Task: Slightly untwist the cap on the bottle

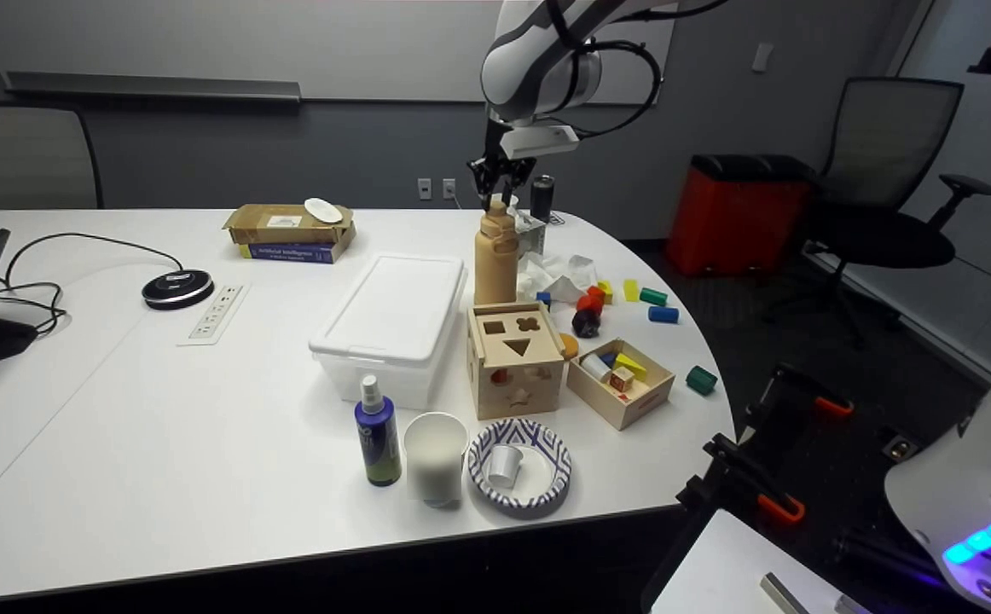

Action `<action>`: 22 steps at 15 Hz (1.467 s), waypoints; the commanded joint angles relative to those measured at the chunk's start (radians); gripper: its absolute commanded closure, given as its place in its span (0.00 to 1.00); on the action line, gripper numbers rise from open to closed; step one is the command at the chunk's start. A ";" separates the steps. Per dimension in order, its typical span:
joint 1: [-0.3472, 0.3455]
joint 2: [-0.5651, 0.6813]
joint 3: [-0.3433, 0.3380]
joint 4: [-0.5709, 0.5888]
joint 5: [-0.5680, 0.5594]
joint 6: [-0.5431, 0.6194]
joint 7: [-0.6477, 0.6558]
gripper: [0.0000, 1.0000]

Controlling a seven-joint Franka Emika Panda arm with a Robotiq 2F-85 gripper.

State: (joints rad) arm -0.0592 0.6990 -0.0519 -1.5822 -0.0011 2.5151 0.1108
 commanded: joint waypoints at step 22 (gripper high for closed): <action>-0.057 0.128 0.107 0.314 -0.020 -0.363 -0.528 0.80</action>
State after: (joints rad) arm -0.1092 0.7896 0.0324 -1.3663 -0.0070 2.2361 -0.3526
